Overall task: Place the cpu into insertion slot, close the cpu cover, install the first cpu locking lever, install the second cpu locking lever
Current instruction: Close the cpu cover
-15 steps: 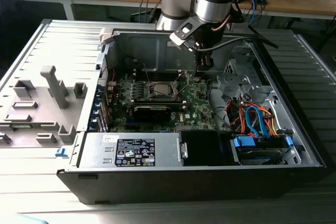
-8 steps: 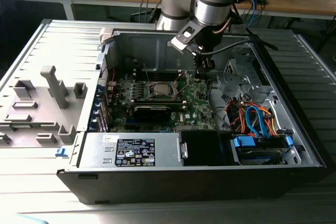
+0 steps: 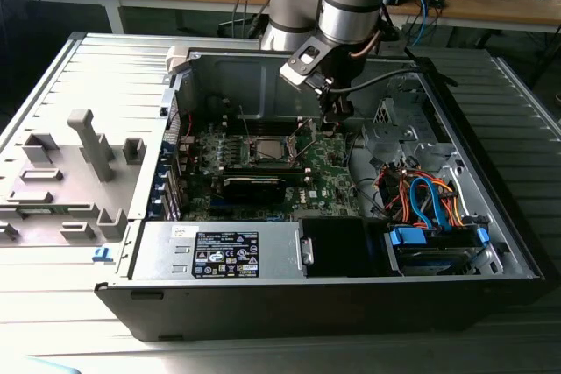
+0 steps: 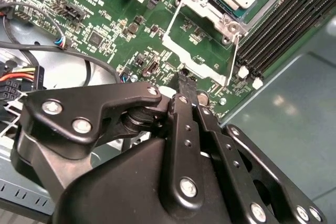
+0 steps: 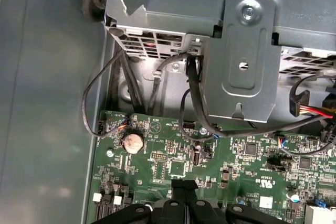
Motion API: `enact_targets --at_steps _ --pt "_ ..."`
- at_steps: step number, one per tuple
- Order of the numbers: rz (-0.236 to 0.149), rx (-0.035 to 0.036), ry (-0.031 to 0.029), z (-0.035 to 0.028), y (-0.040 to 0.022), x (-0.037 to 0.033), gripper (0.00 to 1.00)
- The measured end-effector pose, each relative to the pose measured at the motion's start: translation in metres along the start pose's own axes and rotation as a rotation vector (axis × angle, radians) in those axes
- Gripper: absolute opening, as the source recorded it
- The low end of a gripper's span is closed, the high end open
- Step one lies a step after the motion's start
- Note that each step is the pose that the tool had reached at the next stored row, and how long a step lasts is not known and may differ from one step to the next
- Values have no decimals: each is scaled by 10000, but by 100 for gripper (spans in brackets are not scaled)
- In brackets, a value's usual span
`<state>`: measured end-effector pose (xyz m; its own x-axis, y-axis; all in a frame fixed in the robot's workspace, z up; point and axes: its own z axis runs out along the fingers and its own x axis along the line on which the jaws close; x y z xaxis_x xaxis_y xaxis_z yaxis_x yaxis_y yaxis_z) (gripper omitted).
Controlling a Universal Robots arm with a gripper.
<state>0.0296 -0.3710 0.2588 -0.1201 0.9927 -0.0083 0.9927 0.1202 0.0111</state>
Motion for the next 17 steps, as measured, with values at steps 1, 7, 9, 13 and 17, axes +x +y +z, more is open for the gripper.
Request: enact_targets --at_steps 1,7,9,13,17 --pt "0 -1 3 0 0 0 11" --pt "0 0 7 -1 -49 5 11" --pt "0 0 6 -1 -80 9 11" --pt "-1 0 8 -2 -170 20 11" --pt "0 -1 8 -2 -256 30 11"
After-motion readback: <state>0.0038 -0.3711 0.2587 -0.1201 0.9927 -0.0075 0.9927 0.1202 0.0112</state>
